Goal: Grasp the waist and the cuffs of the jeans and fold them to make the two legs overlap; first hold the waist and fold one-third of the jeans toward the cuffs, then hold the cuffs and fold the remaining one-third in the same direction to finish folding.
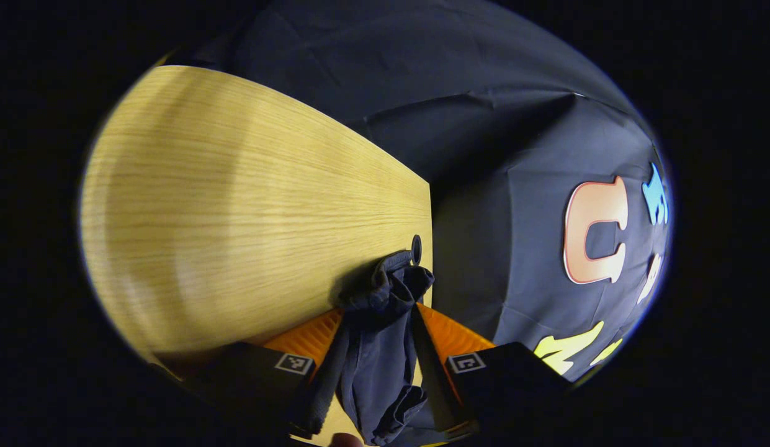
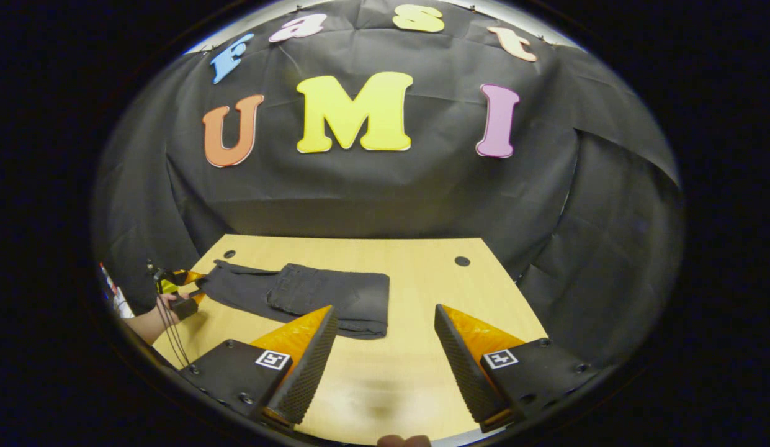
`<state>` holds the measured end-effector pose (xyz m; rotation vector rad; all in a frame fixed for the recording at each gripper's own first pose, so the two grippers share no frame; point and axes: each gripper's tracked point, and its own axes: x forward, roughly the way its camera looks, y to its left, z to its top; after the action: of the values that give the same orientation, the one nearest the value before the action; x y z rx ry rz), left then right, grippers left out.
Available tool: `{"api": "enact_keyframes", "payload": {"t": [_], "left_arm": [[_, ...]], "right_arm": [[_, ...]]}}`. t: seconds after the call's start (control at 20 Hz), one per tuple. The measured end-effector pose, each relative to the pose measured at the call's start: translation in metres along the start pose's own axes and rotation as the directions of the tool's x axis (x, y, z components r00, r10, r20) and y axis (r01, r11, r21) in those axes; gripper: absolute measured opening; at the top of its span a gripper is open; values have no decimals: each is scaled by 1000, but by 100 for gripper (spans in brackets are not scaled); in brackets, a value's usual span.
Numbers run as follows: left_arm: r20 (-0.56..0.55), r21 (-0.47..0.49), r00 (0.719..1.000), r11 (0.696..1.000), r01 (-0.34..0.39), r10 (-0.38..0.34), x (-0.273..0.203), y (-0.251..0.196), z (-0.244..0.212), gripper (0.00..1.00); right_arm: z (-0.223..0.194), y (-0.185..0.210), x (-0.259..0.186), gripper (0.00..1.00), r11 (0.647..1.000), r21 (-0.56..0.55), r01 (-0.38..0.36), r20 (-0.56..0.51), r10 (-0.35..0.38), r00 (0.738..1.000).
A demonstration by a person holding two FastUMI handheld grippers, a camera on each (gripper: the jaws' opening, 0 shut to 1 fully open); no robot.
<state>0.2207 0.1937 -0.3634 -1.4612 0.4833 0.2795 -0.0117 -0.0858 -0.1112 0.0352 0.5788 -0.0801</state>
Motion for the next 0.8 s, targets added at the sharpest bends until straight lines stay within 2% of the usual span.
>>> {"api": "enact_keyframes", "payload": {"t": [0.05, 0.1, 0.15, 0.25, 0.3, 0.4, 0.45, 0.6, 0.7, 0.8], "left_arm": [[-3, 24, 1000, 1000, -5, 5, 0, 0, -2, 59], [-7, 48, 1000, 999, -14, 14, 2, 4, -3, 57], [-15, 56, 1000, 998, -10, 11, 2, 0, -6, 49], [-15, 66, 1000, 998, 7, -6, 2, -8, -6, 17], [-23, 78, 999, 996, 39, -38, -1, -18, -9, 20], [-42, 160, 998, 986, 53, -47, -2, -33, -12, 15], [-54, 213, 997, 975, 64, -53, -6, -41, -18, 11], [-69, 300, 988, 942, 154, -140, -25, -97, -34, 8], [-99, 379, 975, 899, 222, -199, -41, -139, -63, 7], [-153, 456, 958, 843, 286, -242, -56, -178, -103, 7]], "right_arm": [[-4, -6, -3, 94, 1000, 5, 4, -2, -4, 1000], [-8, -8, -5, 96, 1000, 7, 6, -8, -6, 1000], [-10, -10, -7, 96, 1000, 9, 6, -11, -6, 1000], [-12, -15, -10, 96, 1000, 13, 7, -9, -7, 1000], [-13, -18, -12, 95, 1000, 17, 6, -7, -5, 1000], [-13, -24, -17, 97, 1000, 16, 5, 7, -5, 1000], [-12, -28, -20, 94, 1000, 11, 6, 16, -7, 1000], [-6, -41, -31, 94, 1000, 19, 8, 56, -9, 998], [-4, -50, -26, 94, 1000, 27, 4, 79, -7, 997], [-6, -59, -26, 94, 999, 43, 3, 90, -7, 996]]}}
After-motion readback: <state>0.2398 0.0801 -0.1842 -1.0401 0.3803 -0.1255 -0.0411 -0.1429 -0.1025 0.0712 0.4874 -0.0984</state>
